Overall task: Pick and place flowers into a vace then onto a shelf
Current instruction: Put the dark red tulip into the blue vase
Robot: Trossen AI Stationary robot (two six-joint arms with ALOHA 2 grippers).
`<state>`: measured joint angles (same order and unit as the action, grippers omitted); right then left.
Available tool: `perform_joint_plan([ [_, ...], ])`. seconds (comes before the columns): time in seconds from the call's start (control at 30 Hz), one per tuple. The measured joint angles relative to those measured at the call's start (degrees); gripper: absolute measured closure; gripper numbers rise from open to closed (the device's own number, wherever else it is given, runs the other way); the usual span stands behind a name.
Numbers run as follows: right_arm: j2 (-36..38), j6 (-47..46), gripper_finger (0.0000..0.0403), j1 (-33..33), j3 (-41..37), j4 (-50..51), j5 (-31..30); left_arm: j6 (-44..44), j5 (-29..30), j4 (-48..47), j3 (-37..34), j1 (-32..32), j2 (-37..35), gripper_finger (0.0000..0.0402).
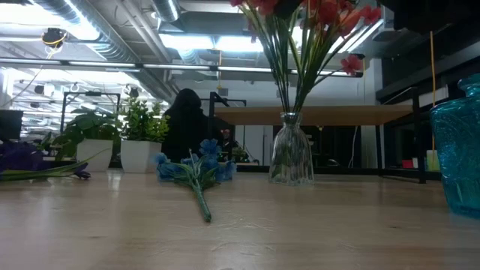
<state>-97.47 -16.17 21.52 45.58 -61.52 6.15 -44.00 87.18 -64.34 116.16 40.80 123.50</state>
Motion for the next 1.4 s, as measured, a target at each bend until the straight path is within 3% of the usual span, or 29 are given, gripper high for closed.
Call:
perform_joint_plan([
  [0.37, 0.0, 0.4, 0.0402, 0.0, 0.0, 1.8, 1.7, 14.3, -2.5, 0.0, 0.0, 3.0, 0.0, 0.0375],
  [0.57, 0.0, 2.0, 0.0403, 0.0, 0.0, 2.6, 1.5, 31.3, -10.4, -0.2, 0.7, 4.5, -0.1, 0.034],
  [0.8, 0.0, 3.9, 0.0403, 0.0, 0.0, 3.0, 1.5, 46.5, -12.8, -3.6, 1.1, 5.5, -0.2, 0.0324],
  [0.97, 0.1, 7.2, 0.0403, 0.0, 0.1, 5.1, 0.5, 69.3, -18.8, -19.2, 1.1, 5.4, -0.2, 0.0337],
  [1.07, 0.0, 9.6, 0.0403, 0.6, 2.4, 12.1, -2.2, 80.6, -19.6, -25.9, 0.6, 5.3, -0.2, 0.0353],
  [1.4, 0.0, 18.8, 0.0403, 3.8, 12.4, 30.1, -5.0, 90.7, -25.2, -24.4, -5.8, 4.8, -1.8, 0.0399],
])
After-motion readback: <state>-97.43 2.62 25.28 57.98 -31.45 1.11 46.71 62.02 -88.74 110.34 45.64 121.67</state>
